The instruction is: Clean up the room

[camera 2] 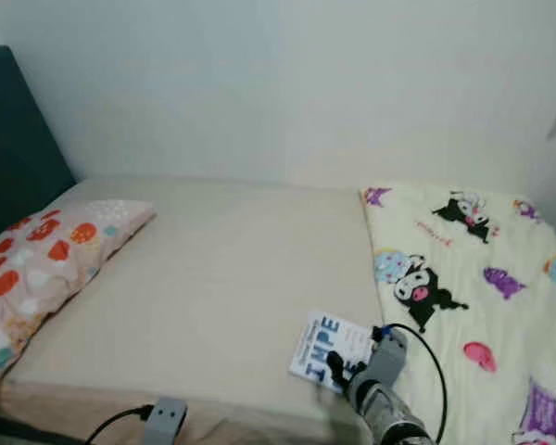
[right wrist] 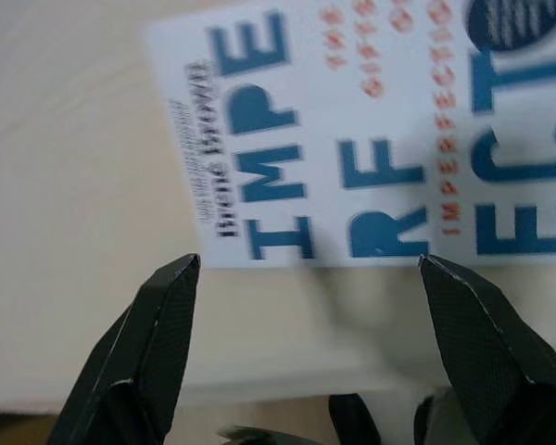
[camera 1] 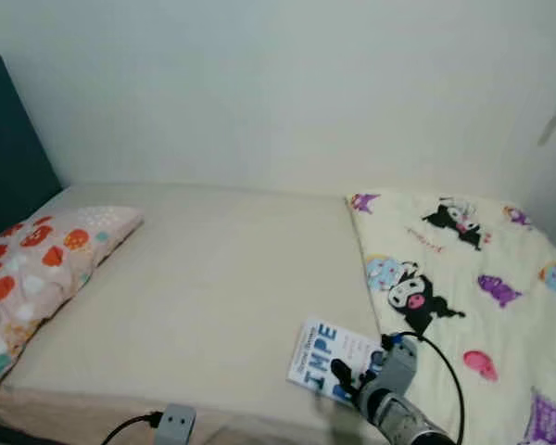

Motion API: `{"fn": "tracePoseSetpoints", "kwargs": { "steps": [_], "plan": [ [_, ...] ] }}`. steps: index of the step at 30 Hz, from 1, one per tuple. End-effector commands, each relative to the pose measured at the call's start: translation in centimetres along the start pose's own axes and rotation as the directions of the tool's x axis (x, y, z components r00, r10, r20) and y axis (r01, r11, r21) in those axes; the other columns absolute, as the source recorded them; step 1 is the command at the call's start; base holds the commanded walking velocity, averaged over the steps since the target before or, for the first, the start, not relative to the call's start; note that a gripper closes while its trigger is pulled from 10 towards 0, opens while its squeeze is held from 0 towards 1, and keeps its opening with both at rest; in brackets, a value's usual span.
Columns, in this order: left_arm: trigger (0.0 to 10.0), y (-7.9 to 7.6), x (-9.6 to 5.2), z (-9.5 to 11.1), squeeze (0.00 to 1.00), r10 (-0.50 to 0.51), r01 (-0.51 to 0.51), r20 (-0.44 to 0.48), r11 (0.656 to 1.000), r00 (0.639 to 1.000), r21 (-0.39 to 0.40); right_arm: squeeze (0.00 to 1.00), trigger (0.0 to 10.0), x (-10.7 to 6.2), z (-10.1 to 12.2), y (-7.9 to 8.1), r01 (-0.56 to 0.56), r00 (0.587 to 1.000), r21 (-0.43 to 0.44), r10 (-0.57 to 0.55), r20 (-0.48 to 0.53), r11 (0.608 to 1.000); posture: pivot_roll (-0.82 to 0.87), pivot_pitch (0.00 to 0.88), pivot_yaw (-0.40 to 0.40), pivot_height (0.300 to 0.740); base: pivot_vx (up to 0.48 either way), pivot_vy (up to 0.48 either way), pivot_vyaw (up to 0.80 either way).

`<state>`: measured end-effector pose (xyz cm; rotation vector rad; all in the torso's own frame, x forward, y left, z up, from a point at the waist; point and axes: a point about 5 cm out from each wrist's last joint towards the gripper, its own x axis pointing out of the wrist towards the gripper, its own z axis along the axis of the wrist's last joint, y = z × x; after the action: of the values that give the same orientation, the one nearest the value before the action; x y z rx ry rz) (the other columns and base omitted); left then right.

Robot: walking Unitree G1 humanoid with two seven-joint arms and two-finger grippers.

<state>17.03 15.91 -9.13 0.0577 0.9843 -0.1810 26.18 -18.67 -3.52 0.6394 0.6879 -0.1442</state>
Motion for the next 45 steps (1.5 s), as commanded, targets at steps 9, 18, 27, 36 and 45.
{"fn": "tracePoseSetpoints", "kwargs": {
  "steps": [9, 18, 27, 36, 45],
  "plan": [
    [10.0, 0.9, -0.4, -1.3, 0.00, 0.015, -0.014, -0.031, 0.999, 0.999, 0.043, 0.00, 10.0, 0.0, 1.6, 0.3, -0.096, 0.989, 0.180, 0.073, 0.130, 0.979, 0.01, 0.019, 0.013, 0.610, 0.000, 0.000, 0.00],
    [10.0, 3.3, -2.0, -4.5, 0.00, 0.036, -0.027, -0.068, 0.992, 0.997, 0.127, 0.00, 10.0, -0.1, 1.6, 1.3, -0.263, 0.953, 0.412, 0.168, 0.253, 0.872, 0.16, 0.177, 0.072, 0.610, 0.000, 0.000, 0.00],
    [10.0, 7.5, -5.6, -9.0, 0.00, 0.075, -0.055, -0.102, 0.981, 0.992, 0.185, 0.00, 10.0, -0.2, 0.6, 1.3, -0.310, 0.935, 0.537, 0.150, 0.322, 0.785, 0.29, 0.310, 0.163, 0.610, 0.000, 0.000, 0.00],
    [10.0, 8.6, -7.8, -10.1, 0.00, 0.027, -0.012, -0.044, 0.955, 0.999, 0.298, 0.00, 10.0, -1.2, 2.5, -0.8, -0.434, 0.852, 0.597, 0.093, 0.514, 0.675, 0.36, 0.379, 0.228, 0.610, 0.000, 0.000, 0.00],
    [10.0, 9.4, -7.4, -8.4, 0.00, 0.061, -0.065, 0.022, 0.949, 0.998, 0.307, 0.00, 10.0, -1.2, -1.7, 0.5, -0.409, 0.899, 0.582, 0.201, 0.389, 0.703, 0.33, 0.392, 0.222, 0.610, 0.000, 0.000, 0.00]
  ]
}}
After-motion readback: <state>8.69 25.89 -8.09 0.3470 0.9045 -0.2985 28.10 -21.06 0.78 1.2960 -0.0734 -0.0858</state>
